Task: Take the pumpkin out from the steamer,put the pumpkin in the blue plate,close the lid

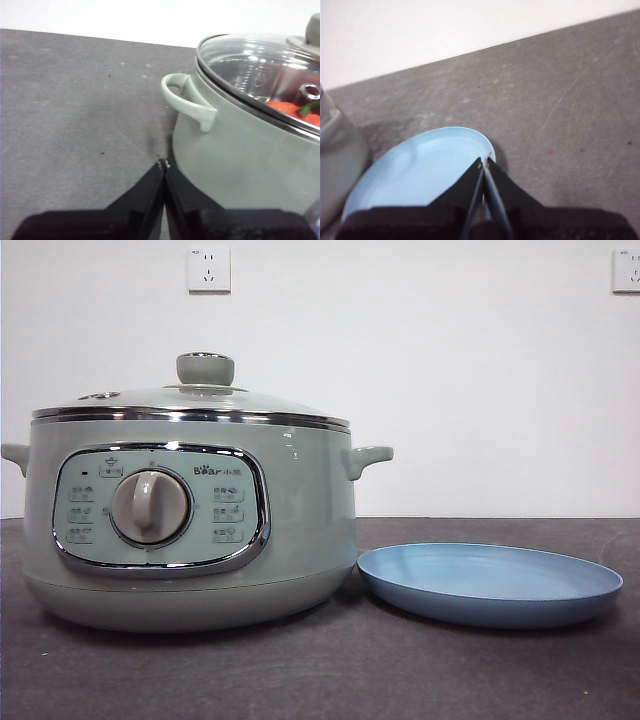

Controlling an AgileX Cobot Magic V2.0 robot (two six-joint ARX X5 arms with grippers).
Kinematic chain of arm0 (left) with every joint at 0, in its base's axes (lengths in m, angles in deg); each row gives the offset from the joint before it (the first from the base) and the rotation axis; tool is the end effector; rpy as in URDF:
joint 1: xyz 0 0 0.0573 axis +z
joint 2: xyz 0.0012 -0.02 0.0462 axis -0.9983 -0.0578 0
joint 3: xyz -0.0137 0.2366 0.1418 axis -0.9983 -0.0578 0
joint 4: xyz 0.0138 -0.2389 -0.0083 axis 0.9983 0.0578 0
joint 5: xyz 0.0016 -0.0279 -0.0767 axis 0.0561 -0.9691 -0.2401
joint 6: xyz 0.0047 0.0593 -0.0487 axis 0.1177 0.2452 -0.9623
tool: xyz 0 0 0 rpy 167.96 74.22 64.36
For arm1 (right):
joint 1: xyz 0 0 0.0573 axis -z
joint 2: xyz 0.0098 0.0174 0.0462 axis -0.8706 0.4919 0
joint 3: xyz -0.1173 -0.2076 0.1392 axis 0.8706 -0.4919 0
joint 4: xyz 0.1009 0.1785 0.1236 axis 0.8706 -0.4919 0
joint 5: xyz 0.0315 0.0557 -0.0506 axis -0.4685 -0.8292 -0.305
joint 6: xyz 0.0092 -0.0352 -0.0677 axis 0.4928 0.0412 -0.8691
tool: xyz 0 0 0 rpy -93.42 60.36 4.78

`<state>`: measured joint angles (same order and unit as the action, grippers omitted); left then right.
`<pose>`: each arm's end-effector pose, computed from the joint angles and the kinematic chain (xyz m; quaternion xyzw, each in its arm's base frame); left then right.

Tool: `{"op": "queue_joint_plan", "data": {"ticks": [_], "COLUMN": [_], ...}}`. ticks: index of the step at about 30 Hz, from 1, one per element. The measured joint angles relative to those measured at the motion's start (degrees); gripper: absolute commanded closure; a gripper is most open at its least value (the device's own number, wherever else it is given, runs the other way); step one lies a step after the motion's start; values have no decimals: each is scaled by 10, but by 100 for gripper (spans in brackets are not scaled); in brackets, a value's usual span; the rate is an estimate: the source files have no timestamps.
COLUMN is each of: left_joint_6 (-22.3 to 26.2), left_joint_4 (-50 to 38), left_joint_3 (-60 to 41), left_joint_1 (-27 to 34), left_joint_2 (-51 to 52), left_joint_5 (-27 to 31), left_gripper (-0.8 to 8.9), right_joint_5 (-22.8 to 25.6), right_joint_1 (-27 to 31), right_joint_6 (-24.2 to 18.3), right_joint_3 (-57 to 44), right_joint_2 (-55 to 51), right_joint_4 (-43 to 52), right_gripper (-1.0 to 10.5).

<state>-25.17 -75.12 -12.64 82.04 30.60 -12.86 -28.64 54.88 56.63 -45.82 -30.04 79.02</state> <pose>0.1004 -0.0139 0.1466 -0.0799 0.1008 -0.0784 0.9886 0.1017 0.0149 0.1475 0.1300 0.0894 0.0772 0.9844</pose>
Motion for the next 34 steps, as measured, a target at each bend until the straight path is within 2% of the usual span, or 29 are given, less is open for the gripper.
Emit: {"op": "queue_joint_plan", "data": {"ticks": [6, 12, 21, 28, 34], "left_joint_6": [-37, -65, -85, -100, -84], "left_joint_4": [-4, 9, 45, 55, 53], "left_joint_3": [0, 9, 80, 137, 206], "left_joint_1": [0, 0, 0, 0, 0], "left_joint_2": [0, 0, -4, -80, -174], "left_joint_5": [-48, -59, -64, -71, -90], "left_gripper": [821, 821, 821, 821, 821], "right_joint_5": [-17, -21, -31, -74, -104], "right_joint_1": [0, 0, 0, 0, 0], "right_joint_6": [36, 59, 74, 76, 68], "right_joint_3": [5, 35, 122, 209, 286], "right_joint_2": [1, 28, 118, 196, 254], "right_joint_4": [-13, -34, -33, -33, -53], "right_gripper": [956, 956, 956, 956, 955]}}
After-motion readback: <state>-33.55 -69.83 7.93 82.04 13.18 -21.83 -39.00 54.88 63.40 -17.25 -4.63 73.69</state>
